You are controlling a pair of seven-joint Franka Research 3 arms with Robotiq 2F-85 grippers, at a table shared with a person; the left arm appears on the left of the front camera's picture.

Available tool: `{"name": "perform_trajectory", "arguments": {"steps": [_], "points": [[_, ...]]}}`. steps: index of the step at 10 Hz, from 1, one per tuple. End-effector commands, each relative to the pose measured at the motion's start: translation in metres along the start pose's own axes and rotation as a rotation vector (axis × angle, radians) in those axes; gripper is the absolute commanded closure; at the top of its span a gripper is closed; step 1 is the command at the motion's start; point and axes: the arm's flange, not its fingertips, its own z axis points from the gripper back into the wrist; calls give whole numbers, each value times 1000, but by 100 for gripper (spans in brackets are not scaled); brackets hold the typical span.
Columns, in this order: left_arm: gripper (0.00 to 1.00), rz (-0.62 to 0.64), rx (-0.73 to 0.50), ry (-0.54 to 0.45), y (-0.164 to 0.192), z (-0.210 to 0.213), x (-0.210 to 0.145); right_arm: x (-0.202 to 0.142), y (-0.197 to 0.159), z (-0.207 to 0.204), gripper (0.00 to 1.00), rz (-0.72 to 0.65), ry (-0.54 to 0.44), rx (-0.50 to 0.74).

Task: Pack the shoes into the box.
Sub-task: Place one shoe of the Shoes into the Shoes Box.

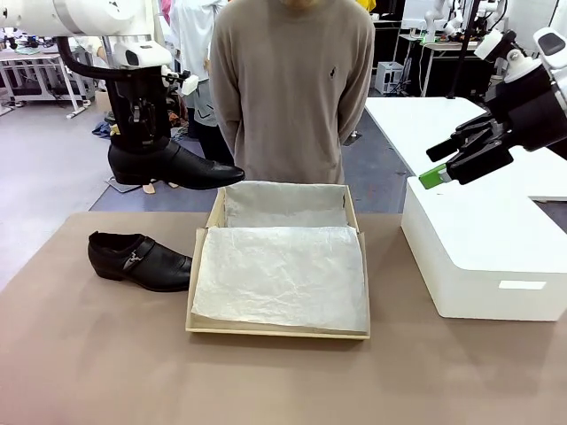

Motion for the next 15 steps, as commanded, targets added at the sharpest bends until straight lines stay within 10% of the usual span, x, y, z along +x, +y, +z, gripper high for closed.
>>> {"name": "perform_trajectory", "arguments": {"steps": [1,5,15], "points": [[100,4,6,-2,-1,4,-2,1,-3,-1,0,22,-25,17],[100,4,31,0,1,1,8,1,-3,-1,0,22,-25,17],[100,-63,34,-68,10,-19,161,1,-3,-1,0,22,-25,17]]}}
